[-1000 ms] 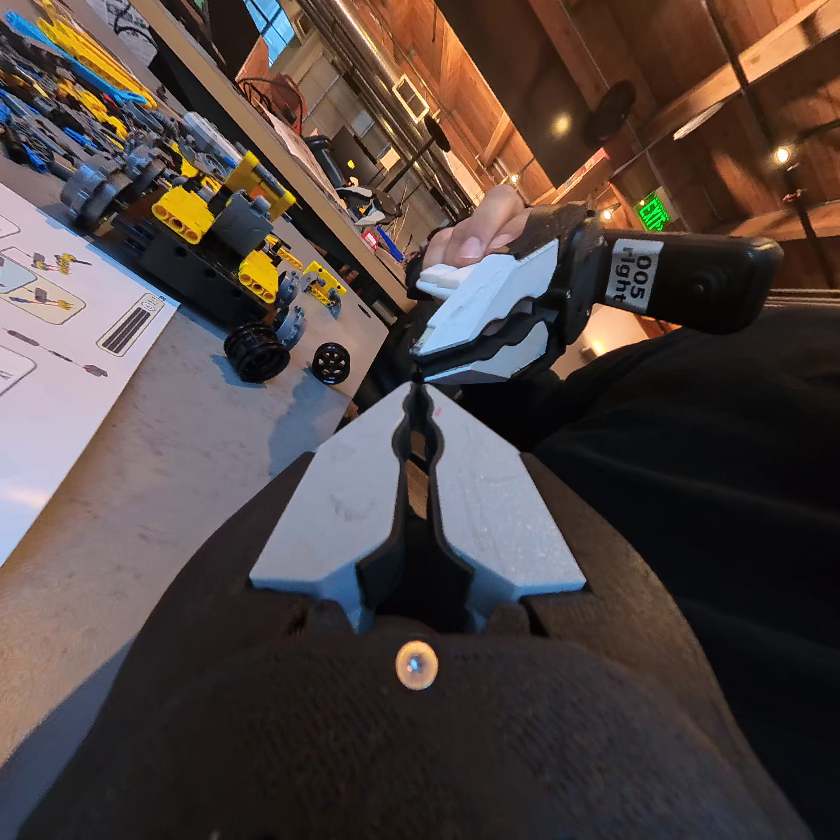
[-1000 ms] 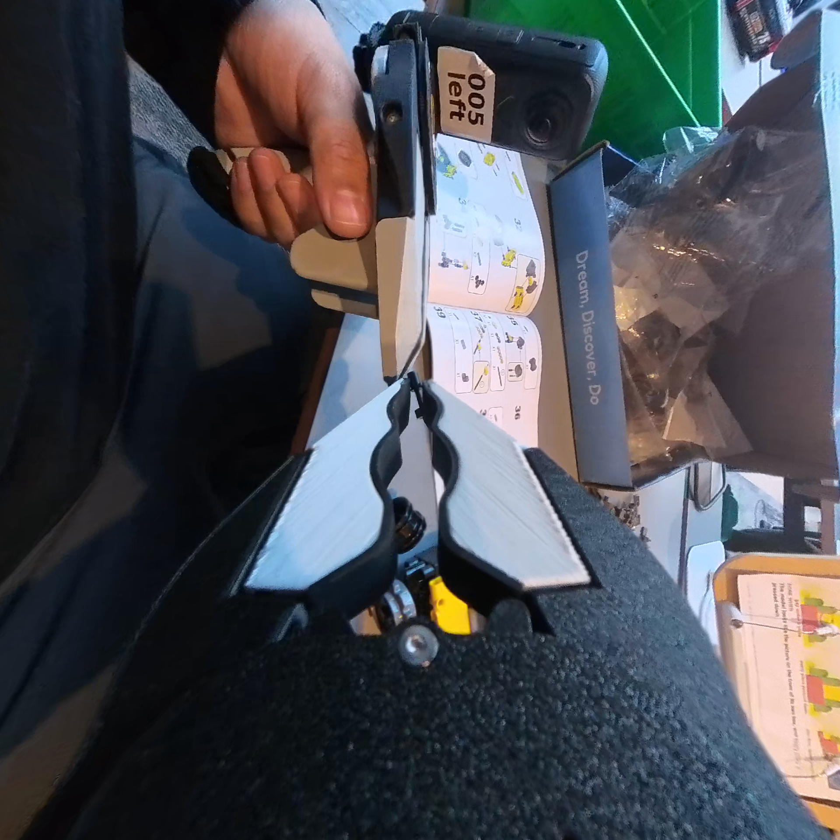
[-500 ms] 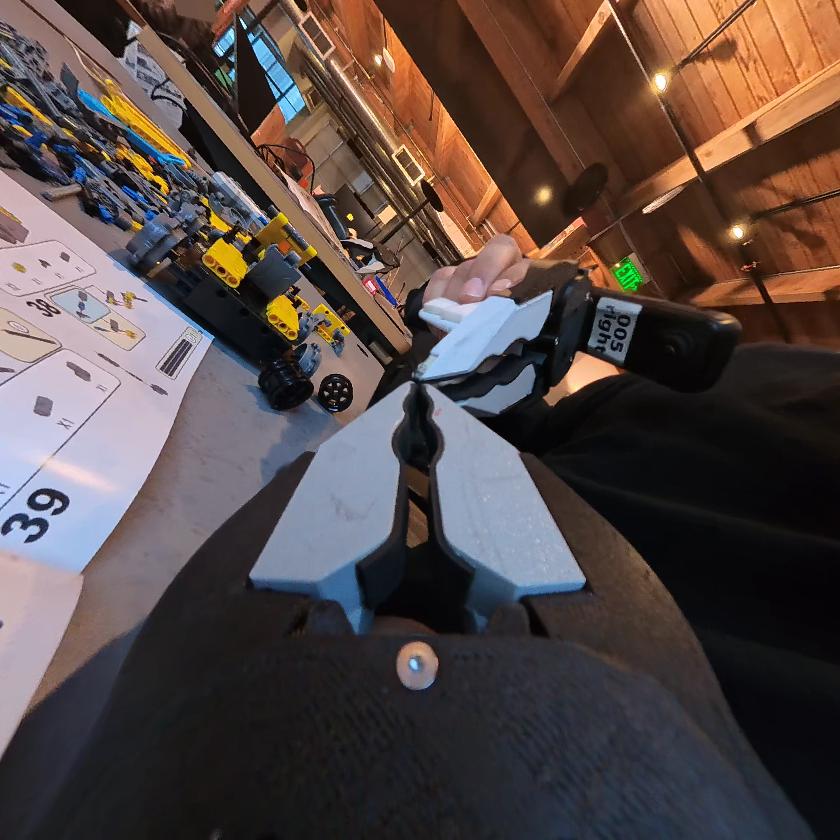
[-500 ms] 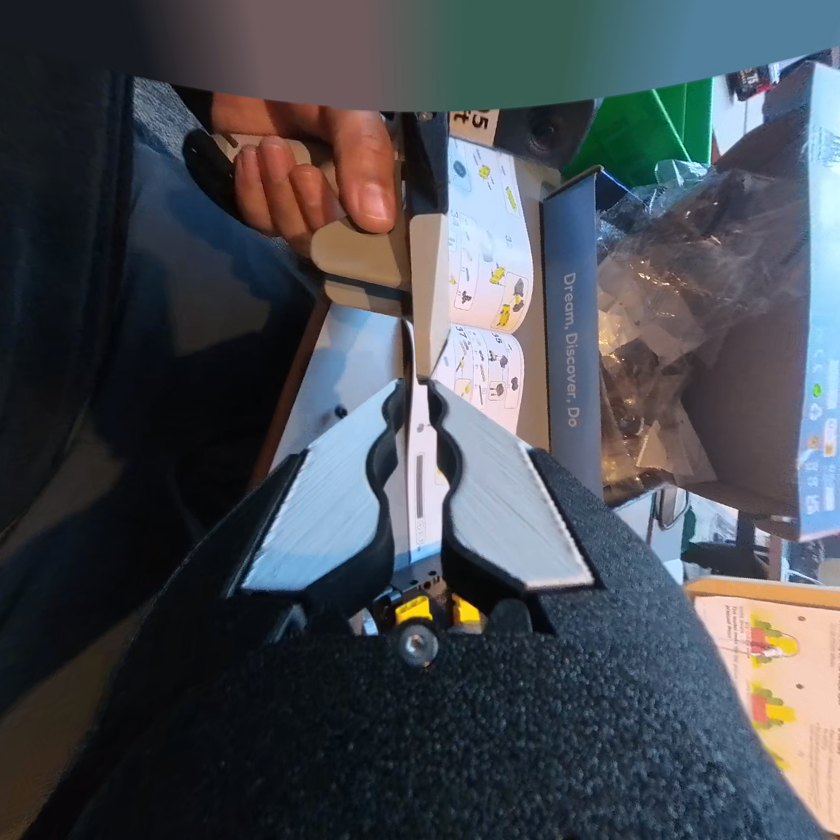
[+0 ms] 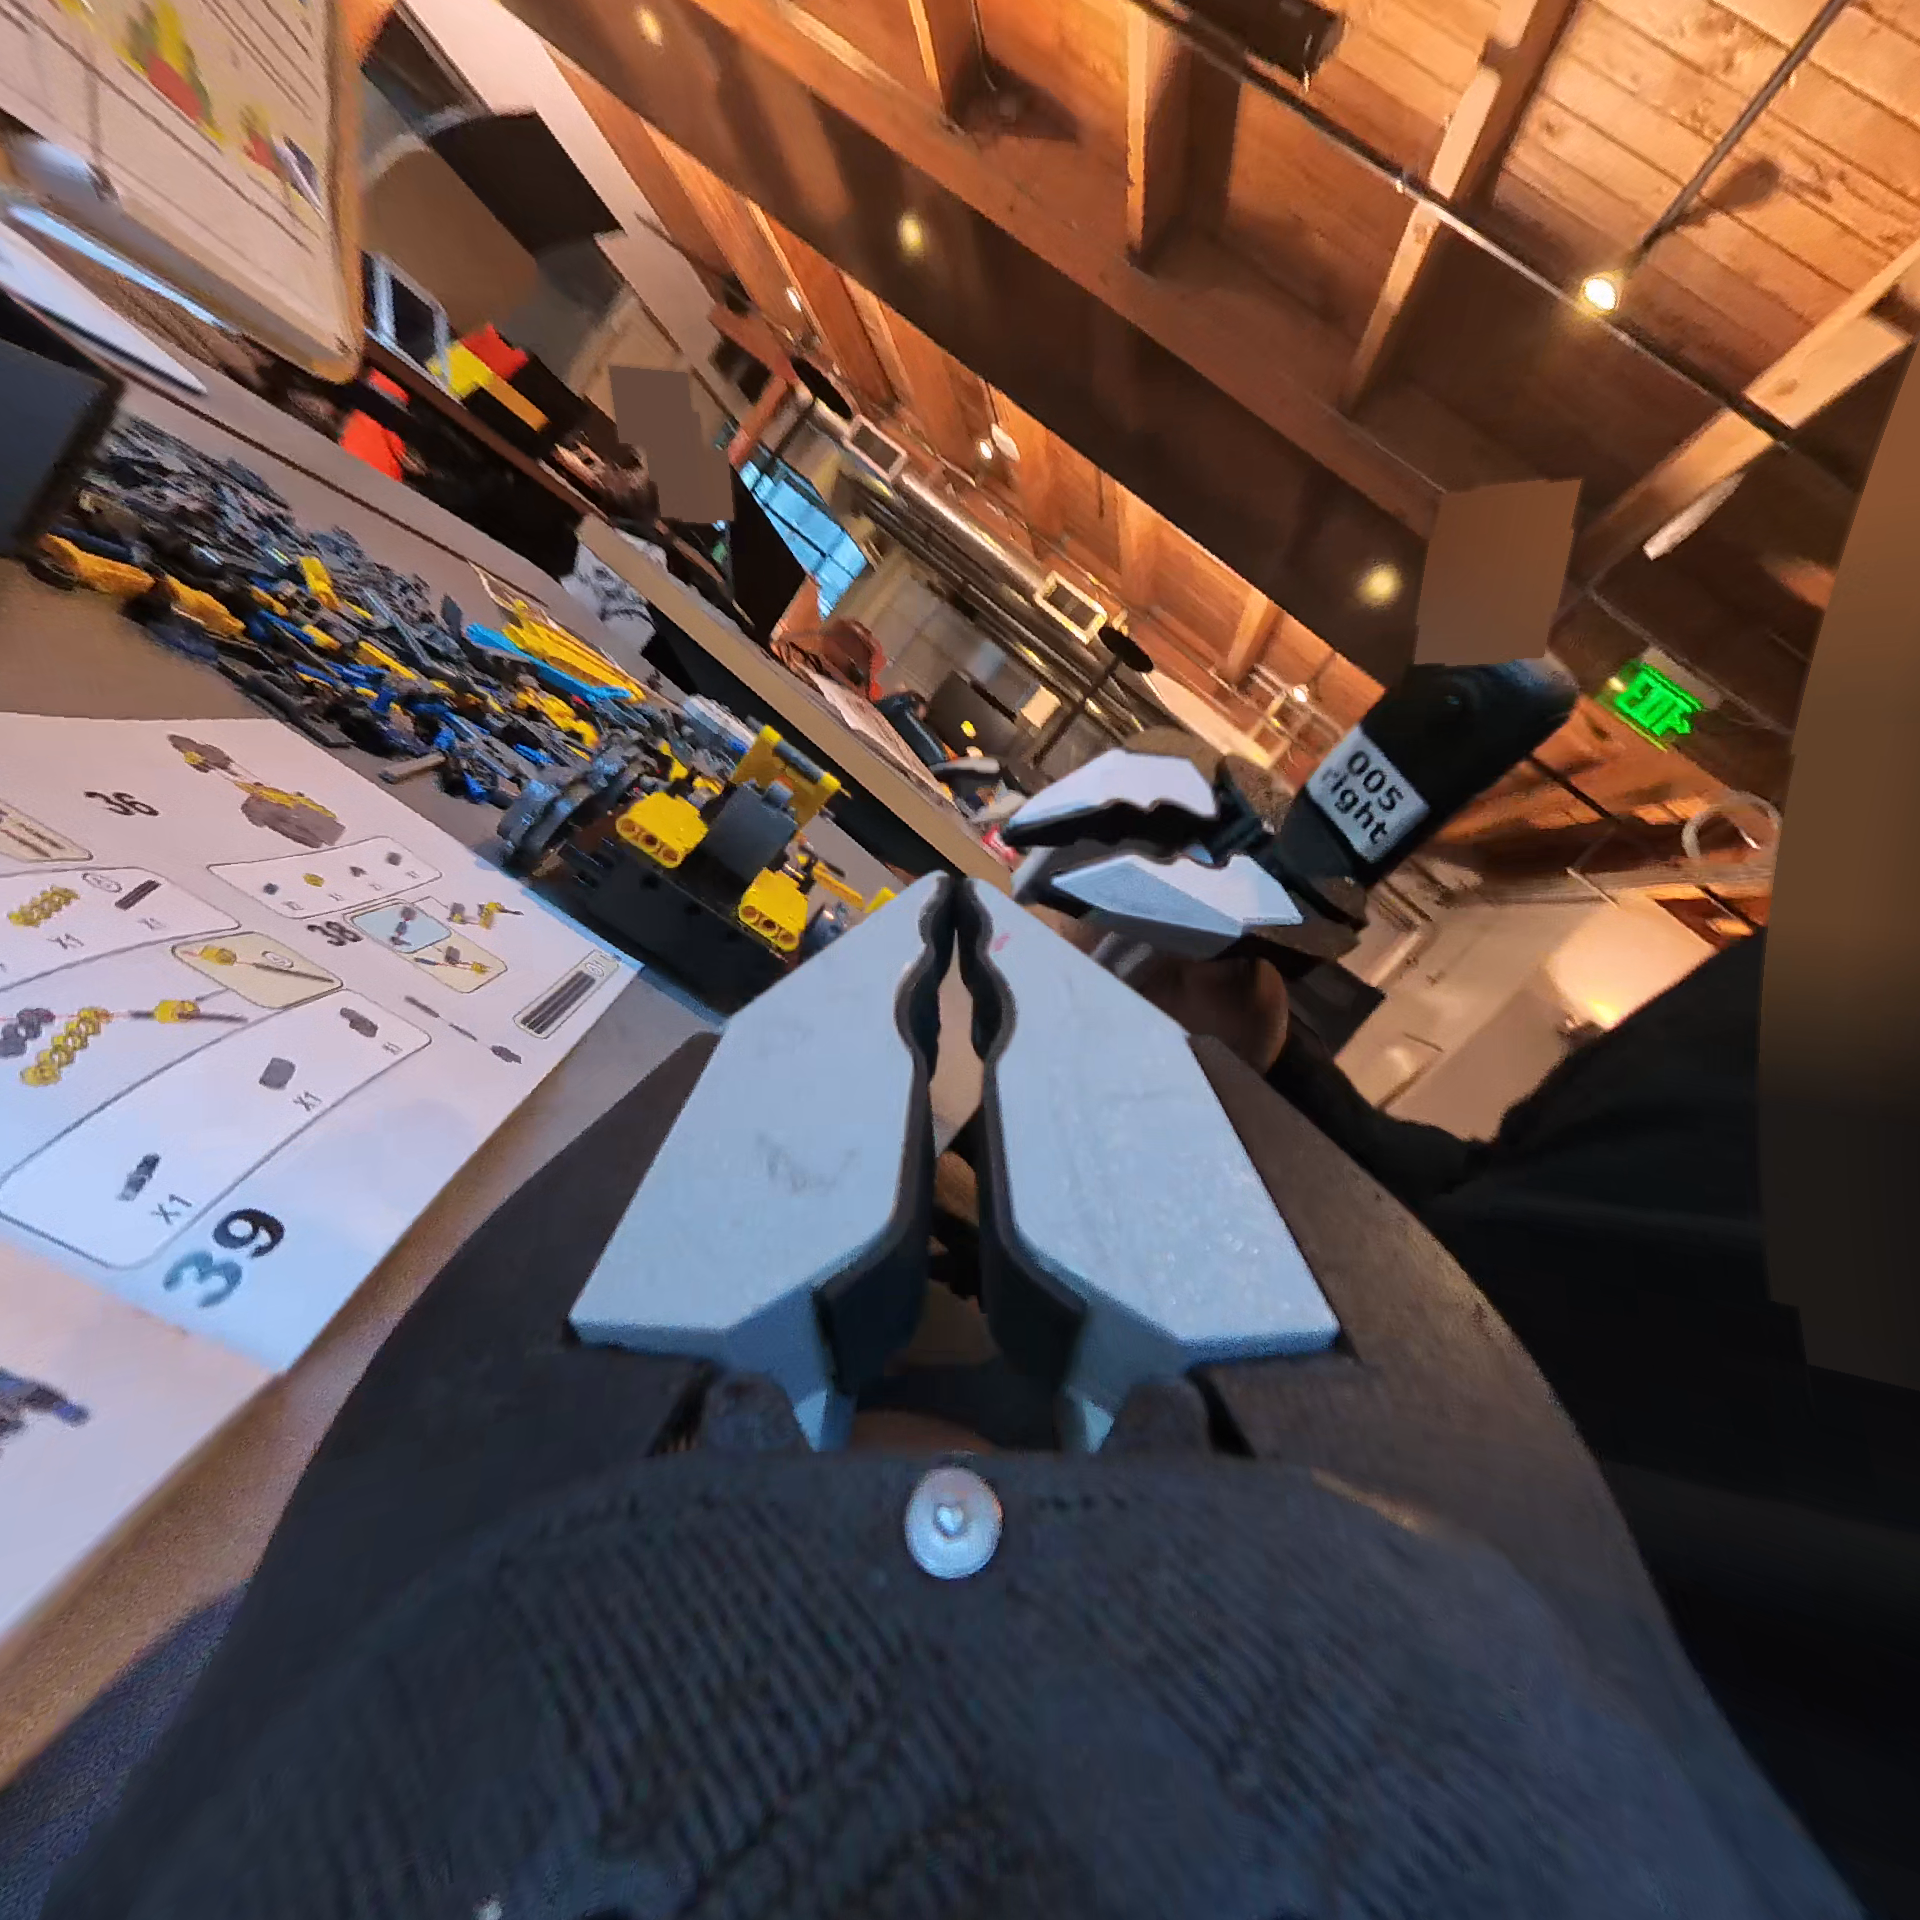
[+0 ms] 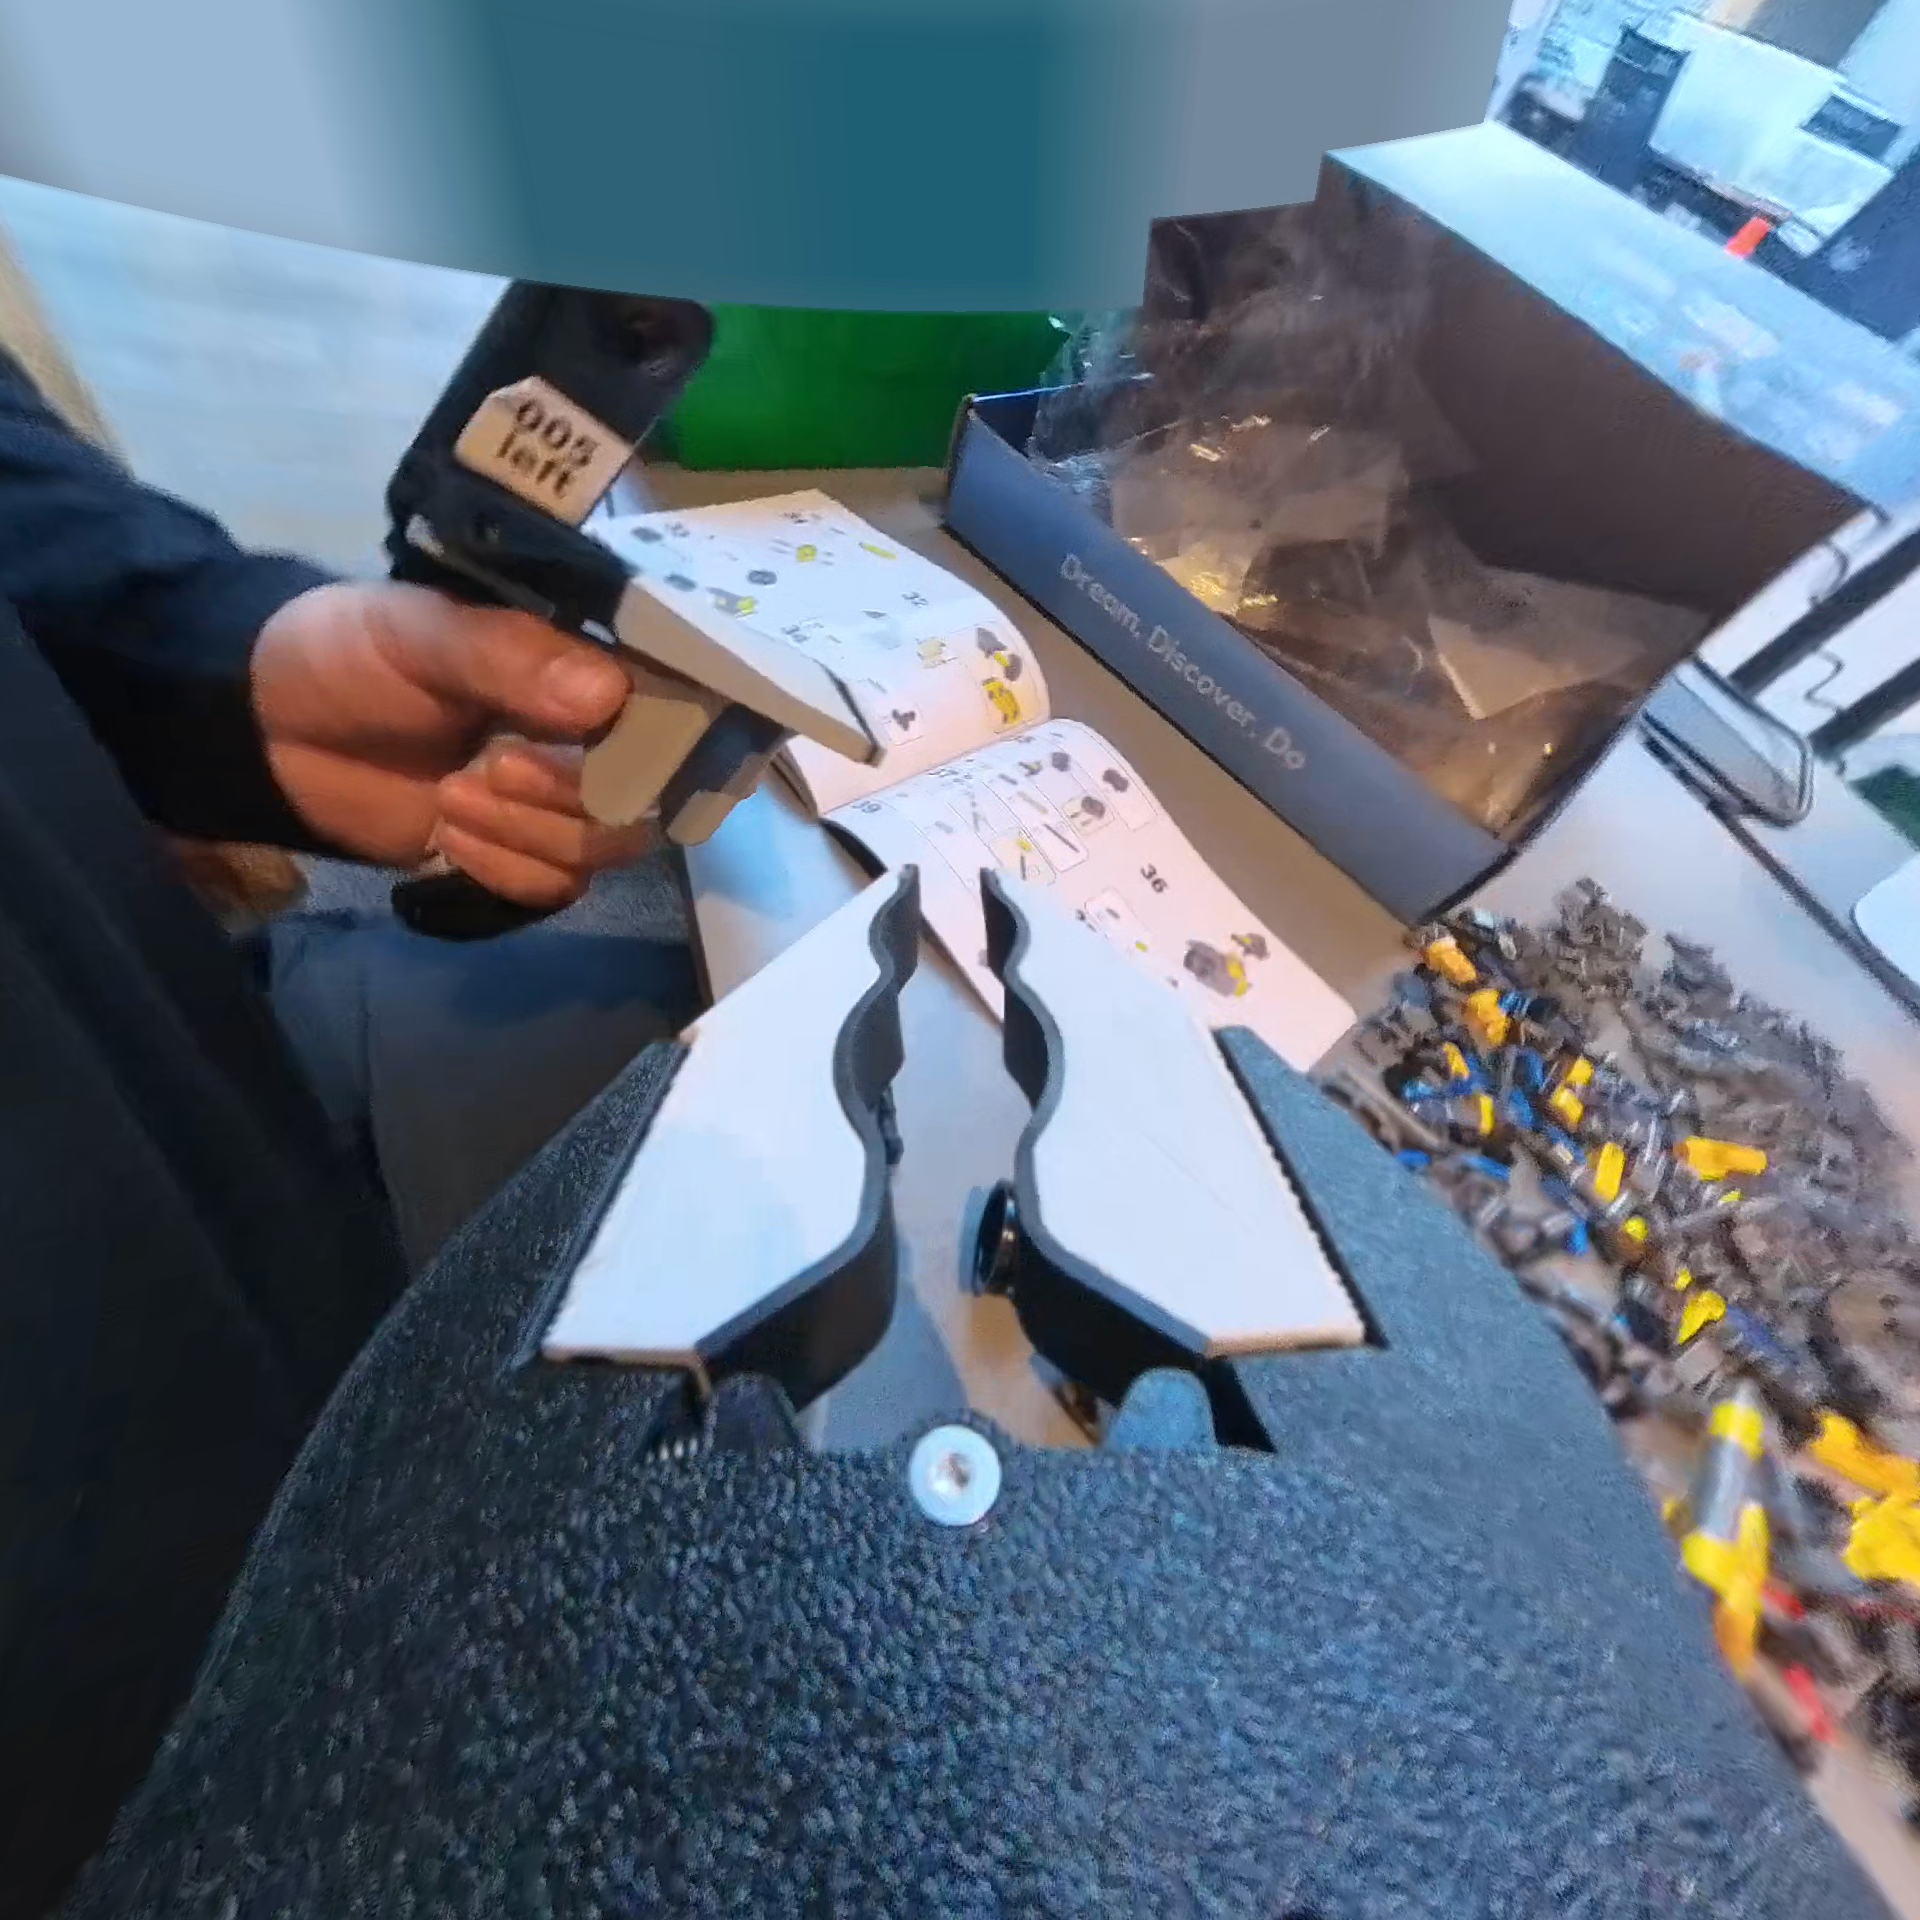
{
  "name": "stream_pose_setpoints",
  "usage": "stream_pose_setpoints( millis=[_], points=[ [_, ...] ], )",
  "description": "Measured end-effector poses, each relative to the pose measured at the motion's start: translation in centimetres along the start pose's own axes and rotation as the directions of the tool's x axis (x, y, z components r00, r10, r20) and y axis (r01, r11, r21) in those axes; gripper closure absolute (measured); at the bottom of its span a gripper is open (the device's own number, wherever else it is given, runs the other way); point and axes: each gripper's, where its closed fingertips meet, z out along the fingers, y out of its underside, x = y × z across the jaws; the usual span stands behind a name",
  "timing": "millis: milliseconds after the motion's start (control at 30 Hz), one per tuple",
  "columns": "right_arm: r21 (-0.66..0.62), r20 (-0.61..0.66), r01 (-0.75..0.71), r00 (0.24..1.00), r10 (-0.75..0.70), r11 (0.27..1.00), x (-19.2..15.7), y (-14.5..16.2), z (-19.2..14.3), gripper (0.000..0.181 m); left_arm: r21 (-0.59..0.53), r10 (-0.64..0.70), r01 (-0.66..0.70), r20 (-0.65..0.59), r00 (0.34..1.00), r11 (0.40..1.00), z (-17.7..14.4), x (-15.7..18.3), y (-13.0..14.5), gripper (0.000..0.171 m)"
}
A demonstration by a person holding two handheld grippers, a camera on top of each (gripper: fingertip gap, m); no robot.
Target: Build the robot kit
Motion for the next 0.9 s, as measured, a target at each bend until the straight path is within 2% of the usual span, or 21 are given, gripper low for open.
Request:
stream_pose_setpoints(
  millis=[133, 200, 433, 533, 667, 767, 900],
  points=[
    [0.067, 0.011, -0.207, 0.978, 0.207, 0.976, 0.7, 0.8, -1.3, 0.170, 0.053, -0.030, 0.028, 0.029, 0.999, 0.998, 0.3, 0.2, 0.7, 0.171],
    [0.067, 0.006, -0.265, 0.964, 0.265, 0.962, 1.1, 1.5, -1.6, 0.169, 0.052, -0.024, 0.022, 0.045, 0.999, 0.998, 0.4, 0.1, 1.1, 0.171],
    [0.008, -0.032, -0.328, 0.944, 0.328, 0.945, 1.5, 3.7, -0.9, 0.167, 0.056, -0.009, 0.002, 0.119, 0.993, 0.998, -0.2, -1.1, 1.0, 0.171],
    [-0.015, -0.035, -0.360, 0.933, 0.359, 0.933, 1.3, 4.4, -0.5, 0.163, 0.098, -0.020, 0.008, 0.121, 0.992, 0.995, -0.9, -1.8, -0.1, 0.171],
    [-0.007, 0.000, -0.376, 0.927, 0.376, 0.927, 0.5, 3.9, -0.2, 0.162, 0.161, -0.039, 0.023, 0.095, 0.995, 0.987, -1.5, -2.0, -1.6, 0.171],
    [-0.046, -0.031, -0.343, 0.939, 0.342, 0.938, 0.7, 4.7, -0.1, 0.163, 0.137, -0.030, 0.013, 0.119, 0.992, 0.991, -1.5, -2.5, -1.4, 0.171],
    [-0.086, -0.068, -0.370, 0.929, 0.365, 0.925, 2.0, 6.4, -1.3, 0.163, -0.004, 0.008, -0.007, 0.203, 0.979, 1.000, -1.1, -3.9, 0.4, 0.171]
  ],
)
